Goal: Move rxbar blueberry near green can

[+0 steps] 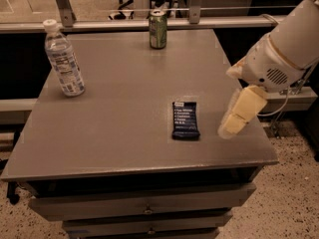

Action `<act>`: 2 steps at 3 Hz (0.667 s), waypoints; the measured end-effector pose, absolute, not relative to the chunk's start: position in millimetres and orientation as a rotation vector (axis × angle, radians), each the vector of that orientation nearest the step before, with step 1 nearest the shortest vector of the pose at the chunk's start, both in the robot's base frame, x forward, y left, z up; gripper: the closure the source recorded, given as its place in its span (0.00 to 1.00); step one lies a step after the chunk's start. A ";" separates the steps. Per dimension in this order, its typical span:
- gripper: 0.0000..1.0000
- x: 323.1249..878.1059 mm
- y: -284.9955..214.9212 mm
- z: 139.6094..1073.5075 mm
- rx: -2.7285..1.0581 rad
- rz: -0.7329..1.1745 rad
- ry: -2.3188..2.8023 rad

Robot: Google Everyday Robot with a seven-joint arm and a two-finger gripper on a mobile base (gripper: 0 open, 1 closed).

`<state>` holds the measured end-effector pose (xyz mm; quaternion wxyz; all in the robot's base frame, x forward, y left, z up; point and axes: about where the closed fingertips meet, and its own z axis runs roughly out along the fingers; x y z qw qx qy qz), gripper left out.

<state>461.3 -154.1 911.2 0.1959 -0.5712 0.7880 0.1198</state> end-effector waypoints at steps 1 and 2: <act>0.00 468.4 -116.2 890.6 -1.573 0.446 2.132; 0.00 483.5 -86.5 876.7 -1.540 0.490 2.053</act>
Offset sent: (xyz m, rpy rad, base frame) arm 0.0432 0.0997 -0.0503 0.2727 -0.0970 0.0463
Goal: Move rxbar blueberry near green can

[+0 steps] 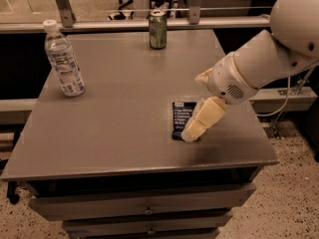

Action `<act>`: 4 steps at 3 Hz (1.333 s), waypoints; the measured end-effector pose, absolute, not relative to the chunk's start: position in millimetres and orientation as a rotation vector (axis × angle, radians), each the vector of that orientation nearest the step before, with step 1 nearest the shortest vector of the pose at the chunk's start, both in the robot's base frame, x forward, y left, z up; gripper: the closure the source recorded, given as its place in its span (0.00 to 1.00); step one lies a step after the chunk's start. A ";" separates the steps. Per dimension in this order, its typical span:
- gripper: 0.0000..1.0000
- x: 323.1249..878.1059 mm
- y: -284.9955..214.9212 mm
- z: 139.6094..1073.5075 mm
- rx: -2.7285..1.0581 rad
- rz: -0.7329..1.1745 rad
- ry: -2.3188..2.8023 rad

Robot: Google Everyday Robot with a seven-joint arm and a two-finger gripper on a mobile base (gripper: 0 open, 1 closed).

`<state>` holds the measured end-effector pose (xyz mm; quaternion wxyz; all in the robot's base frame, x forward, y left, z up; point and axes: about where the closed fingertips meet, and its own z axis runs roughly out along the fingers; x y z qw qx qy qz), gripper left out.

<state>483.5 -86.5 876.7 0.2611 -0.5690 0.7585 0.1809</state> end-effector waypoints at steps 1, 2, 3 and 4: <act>0.00 499.5 -62.2 862.2 -1.542 0.491 1.988; 0.00 513.4 -56.8 844.3 -1.557 0.474 1.984; 0.18 516.4 -61.5 825.7 -1.569 0.460 2.024; 0.42 519.4 -74.2 815.0 -1.561 0.443 2.064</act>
Offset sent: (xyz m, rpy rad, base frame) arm 0.0490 0.0309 -0.0569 -0.0017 -0.0588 0.0302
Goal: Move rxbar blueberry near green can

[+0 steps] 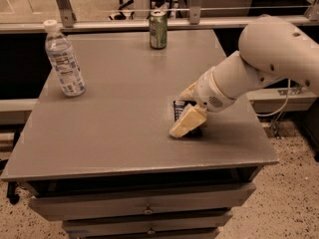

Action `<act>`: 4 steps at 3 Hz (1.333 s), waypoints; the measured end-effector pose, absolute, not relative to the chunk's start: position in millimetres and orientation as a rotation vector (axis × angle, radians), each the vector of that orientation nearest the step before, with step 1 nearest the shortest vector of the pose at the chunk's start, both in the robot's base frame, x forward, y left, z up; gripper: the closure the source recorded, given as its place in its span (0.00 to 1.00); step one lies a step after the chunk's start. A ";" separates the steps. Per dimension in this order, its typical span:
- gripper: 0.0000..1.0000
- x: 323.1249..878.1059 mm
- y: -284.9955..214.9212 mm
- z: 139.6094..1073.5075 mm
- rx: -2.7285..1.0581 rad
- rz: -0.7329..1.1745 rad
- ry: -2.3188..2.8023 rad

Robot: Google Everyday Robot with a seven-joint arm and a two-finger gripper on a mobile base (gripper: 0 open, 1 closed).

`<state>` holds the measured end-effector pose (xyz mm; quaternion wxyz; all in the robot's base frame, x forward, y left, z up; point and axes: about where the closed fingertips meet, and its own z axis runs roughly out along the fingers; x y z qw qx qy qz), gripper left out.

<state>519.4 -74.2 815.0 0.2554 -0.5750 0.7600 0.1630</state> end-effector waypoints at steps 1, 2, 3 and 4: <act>0.65 520.3 -77.8 817.0 -1.558 0.438 2.070; 0.88 520.3 -77.9 823.9 -1.558 0.438 2.070; 1.00 520.3 -77.9 824.0 -1.558 0.438 2.070; 1.00 540.3 -77.3 852.2 -1.582 0.394 1.997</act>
Offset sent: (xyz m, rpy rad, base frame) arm 0.0410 -0.0356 0.0428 -0.0276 -0.0979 -0.0054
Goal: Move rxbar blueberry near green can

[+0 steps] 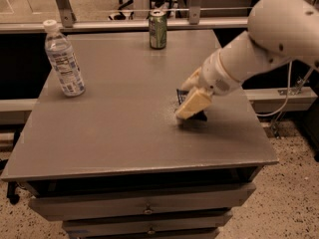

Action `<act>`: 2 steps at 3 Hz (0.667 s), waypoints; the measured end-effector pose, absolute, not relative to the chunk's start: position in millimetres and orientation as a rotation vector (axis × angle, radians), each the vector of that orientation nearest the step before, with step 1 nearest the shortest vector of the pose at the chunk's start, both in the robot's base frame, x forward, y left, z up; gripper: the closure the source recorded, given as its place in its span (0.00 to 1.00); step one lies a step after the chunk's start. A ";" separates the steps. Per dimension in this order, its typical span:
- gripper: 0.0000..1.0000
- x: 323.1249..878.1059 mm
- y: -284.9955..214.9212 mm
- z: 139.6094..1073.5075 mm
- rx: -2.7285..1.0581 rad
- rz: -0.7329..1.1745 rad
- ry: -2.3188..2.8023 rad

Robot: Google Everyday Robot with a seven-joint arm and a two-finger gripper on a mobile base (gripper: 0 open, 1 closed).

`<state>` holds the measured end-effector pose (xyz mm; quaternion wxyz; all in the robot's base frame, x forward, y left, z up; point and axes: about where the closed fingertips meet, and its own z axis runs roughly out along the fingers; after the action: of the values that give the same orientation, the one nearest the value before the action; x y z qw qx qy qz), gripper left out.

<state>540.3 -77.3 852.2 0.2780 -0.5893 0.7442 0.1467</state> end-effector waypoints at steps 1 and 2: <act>1.00 581.7 -74.5 908.7 -1.611 0.326 1.842; 1.00 594.4 -75.8 947.0 -1.577 0.280 1.781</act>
Offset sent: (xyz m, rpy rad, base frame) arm 0.0362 0.0025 0.0489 0.0212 -0.1167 0.0535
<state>594.4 -75.8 947.0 0.3647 -0.6129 0.6924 0.1088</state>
